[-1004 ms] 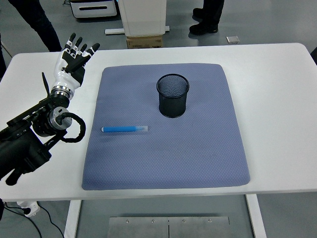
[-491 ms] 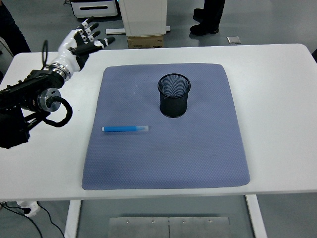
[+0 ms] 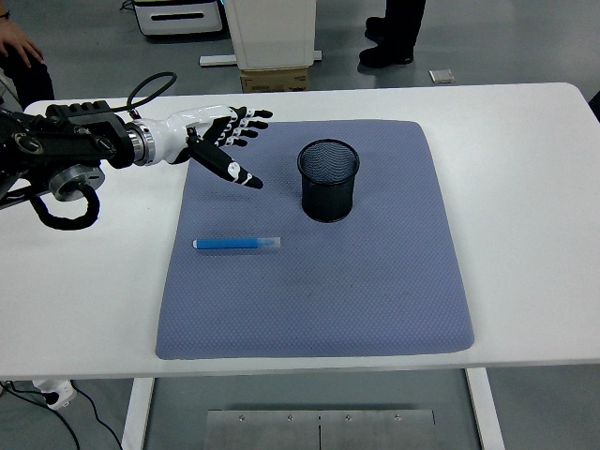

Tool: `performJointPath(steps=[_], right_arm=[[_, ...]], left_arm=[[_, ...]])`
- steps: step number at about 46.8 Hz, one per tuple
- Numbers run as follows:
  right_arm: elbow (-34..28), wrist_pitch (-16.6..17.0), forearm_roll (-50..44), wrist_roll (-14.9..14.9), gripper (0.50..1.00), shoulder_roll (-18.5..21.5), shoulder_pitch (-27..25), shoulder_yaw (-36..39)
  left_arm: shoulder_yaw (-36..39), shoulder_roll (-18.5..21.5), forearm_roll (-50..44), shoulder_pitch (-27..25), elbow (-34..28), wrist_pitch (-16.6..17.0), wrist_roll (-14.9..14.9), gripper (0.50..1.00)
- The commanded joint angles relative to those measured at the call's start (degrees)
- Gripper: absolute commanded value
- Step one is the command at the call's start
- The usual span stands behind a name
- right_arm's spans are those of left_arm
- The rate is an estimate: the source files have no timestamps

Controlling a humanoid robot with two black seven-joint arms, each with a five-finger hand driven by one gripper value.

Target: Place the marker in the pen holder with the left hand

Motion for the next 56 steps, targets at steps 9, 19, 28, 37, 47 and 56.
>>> performJointPath(steps=[9, 19, 28, 37, 47, 56], right_arm=[[-0.01, -0.01, 0.00, 0.00, 1.000, 0.00, 0.00, 0.00], [-0.01, -0.01, 0.00, 0.00, 1.000, 0.00, 0.00, 0.00], [-0.01, -0.01, 0.00, 0.00, 1.000, 0.00, 0.00, 0.00], [-0.01, -0.01, 0.00, 0.00, 1.000, 0.00, 0.00, 0.00], [-0.01, -0.01, 0.00, 0.00, 1.000, 0.00, 0.00, 0.00], [-0.01, -0.01, 0.00, 0.00, 1.000, 0.00, 0.00, 0.00]], left_arm=[[2.74, -0.71, 9.97, -0.37, -1.51, -0.08, 0.09, 1.000], [2.74, -2.03, 18.85, -0.37, -1.51, 0.27, 0.18, 1.000], [2.74, -3.26, 20.35, -0.20, -1.86, 1.59, 0.36, 1.000], [3.61, -3.44, 20.44, -0.29, -5.82, 6.33, 0.62, 1.000], [5.20, -4.05, 20.61, -0.29, -6.00, 9.24, 0.62, 1.000], [5.64, -5.02, 20.79, 0.06, -6.00, 11.26, 0.62, 0.918]])
